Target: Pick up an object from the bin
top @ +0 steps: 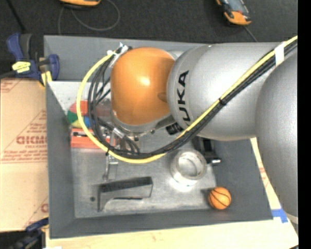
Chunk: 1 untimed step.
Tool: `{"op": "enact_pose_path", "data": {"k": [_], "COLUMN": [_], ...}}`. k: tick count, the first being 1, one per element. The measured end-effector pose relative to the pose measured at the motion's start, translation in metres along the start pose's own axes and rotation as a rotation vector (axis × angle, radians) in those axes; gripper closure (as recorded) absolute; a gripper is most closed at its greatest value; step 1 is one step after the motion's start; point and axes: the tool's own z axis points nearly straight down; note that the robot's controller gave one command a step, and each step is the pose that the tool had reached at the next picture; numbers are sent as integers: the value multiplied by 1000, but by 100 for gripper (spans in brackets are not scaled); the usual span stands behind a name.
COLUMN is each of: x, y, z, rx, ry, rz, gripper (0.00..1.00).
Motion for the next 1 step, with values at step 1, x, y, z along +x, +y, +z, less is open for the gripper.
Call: {"op": "enact_pose_path", "data": {"k": [1], "x": [-1], "y": [-1], "z": [-5], "rx": [-2], "ry": [-7], "rz": [4], "gripper": [0]}}
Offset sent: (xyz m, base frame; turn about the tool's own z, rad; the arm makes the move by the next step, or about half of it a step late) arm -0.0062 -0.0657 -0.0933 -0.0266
